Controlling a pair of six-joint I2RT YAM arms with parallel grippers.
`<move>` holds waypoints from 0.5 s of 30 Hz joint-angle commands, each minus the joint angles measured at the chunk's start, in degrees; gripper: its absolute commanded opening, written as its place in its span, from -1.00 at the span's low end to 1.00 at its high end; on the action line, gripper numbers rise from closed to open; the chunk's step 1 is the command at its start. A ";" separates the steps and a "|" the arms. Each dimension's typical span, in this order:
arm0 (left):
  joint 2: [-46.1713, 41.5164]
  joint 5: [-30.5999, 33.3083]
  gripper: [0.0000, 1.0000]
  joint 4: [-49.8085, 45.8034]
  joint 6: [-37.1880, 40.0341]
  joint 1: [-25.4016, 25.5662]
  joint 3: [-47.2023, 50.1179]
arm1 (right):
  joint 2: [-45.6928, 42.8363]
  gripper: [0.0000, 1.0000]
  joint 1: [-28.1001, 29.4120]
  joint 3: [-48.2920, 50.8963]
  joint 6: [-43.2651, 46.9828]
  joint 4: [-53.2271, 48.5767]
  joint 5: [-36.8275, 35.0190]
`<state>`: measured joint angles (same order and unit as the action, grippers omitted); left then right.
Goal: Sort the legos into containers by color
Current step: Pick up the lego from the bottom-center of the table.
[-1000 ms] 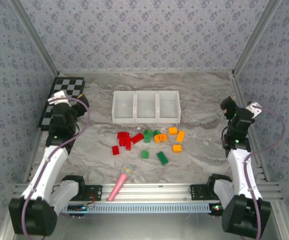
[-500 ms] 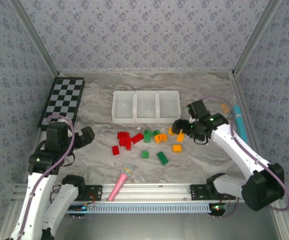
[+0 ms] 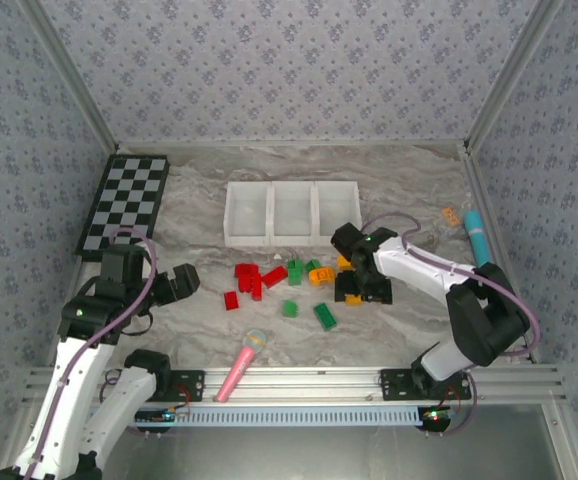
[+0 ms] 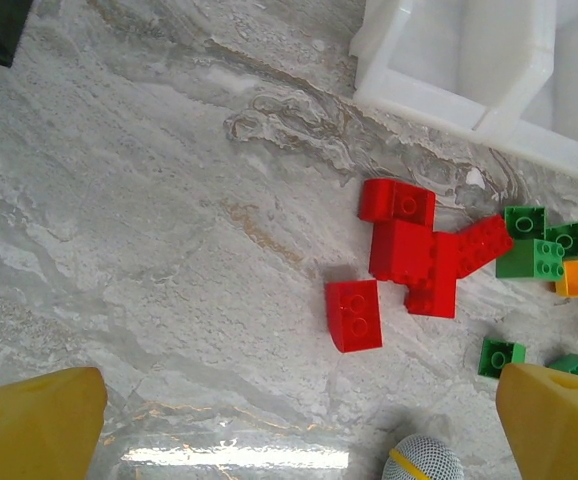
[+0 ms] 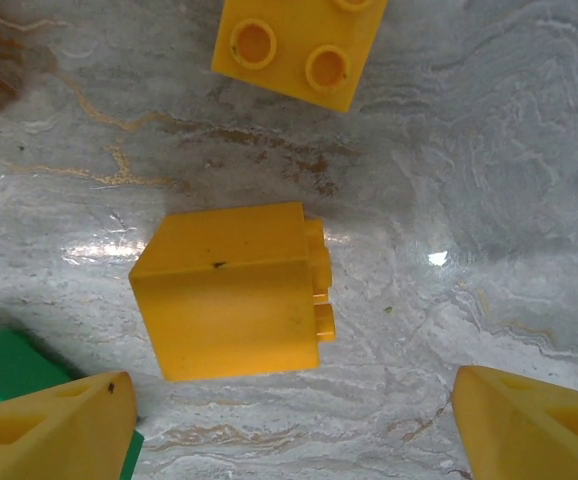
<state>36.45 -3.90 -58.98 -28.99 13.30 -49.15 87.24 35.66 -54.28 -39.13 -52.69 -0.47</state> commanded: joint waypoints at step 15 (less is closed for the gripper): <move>2.03 0.32 1.00 -1.40 -0.53 4.92 -0.86 | 8.47 0.15 0.28 -4.74 6.54 1.89 -1.63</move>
<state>38.41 -4.64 -59.02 -29.06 17.23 -49.15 94.94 35.66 -57.71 -34.61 -50.13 -1.15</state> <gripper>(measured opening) 0.997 0.587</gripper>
